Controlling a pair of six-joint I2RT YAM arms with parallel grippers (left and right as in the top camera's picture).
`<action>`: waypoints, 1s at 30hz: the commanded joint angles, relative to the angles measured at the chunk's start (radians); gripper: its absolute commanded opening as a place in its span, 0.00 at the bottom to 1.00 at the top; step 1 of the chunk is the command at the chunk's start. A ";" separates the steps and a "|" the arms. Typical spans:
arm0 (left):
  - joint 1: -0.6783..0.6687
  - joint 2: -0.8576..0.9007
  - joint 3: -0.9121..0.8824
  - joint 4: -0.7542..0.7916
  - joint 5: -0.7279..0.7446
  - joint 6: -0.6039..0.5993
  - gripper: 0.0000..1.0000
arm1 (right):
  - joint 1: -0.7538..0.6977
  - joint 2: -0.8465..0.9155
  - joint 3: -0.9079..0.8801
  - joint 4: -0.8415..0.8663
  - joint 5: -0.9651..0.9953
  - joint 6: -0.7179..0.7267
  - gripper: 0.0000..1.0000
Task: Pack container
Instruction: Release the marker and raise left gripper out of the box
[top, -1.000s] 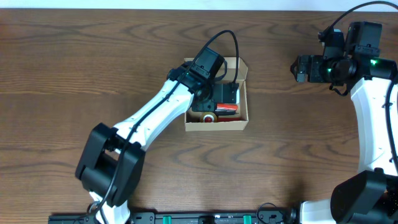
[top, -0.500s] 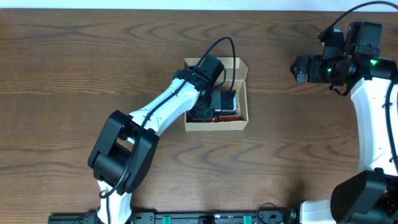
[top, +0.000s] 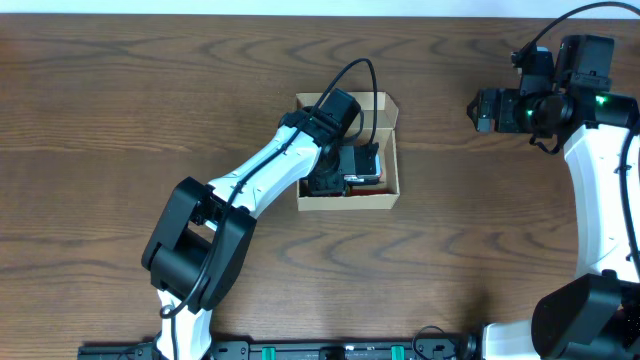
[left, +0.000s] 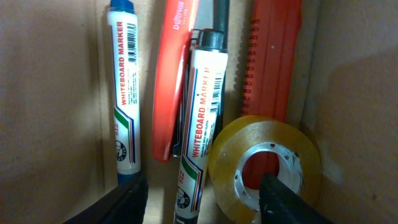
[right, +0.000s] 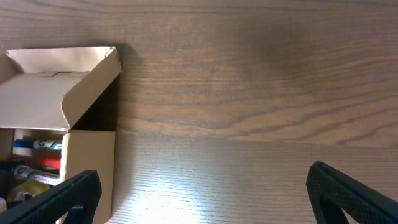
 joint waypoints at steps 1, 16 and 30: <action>0.001 0.011 0.030 -0.004 -0.002 -0.027 0.59 | -0.003 0.006 0.009 -0.001 -0.001 -0.014 0.98; 0.001 0.011 0.146 -0.056 -0.053 -0.078 0.70 | -0.003 0.006 0.009 -0.005 0.000 -0.014 0.98; 0.032 -0.120 0.354 -0.251 -0.135 -0.463 0.86 | -0.003 0.006 0.009 -0.008 -0.005 -0.014 0.99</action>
